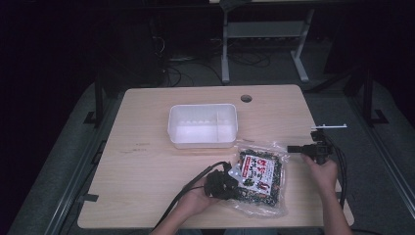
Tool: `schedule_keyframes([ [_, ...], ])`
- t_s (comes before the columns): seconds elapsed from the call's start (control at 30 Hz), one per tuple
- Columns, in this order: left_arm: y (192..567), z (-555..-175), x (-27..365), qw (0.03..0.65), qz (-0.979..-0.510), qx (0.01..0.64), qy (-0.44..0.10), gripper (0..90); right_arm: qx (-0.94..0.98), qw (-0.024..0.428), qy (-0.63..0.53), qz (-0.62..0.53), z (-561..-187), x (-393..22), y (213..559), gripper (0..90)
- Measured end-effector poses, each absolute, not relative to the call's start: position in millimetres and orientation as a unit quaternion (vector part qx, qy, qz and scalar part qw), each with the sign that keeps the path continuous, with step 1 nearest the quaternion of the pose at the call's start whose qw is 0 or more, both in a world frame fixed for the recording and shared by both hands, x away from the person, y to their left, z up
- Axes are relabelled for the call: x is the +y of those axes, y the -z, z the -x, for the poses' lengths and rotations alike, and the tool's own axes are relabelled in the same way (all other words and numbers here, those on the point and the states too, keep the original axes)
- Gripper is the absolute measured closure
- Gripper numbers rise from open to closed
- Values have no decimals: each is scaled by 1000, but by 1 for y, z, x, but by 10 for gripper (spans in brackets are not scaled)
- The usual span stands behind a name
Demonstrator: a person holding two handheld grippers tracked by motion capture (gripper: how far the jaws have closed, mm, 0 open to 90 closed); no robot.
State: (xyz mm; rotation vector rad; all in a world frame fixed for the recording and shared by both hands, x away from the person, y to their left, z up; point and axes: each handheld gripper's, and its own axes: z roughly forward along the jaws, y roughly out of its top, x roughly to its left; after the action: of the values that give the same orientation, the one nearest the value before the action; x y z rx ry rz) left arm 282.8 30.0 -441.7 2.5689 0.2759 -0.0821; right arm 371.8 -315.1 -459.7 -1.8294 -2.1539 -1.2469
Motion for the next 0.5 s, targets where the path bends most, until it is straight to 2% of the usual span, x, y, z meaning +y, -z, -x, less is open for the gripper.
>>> schedule_keyframes([
  [0.1, 442, -284, 32, 279, -953, 110, 35, 895, -701, 24, 406, 586, -367, -319, 456, 893],
  [0.2, 442, -287, 33, 290, -948, 122, 43, 808, -703, 15, 413, 579, -361, -322, 449, 894],
  [0.37, 438, -291, 37, 318, -936, 141, 46, 721, -702, -2, 430, 569, -348, -330, 435, 894],
  [0.5, 437, -294, 39, 324, -931, 163, 32, 550, -703, -15, 438, 560, -338, -333, 426, 894],
])
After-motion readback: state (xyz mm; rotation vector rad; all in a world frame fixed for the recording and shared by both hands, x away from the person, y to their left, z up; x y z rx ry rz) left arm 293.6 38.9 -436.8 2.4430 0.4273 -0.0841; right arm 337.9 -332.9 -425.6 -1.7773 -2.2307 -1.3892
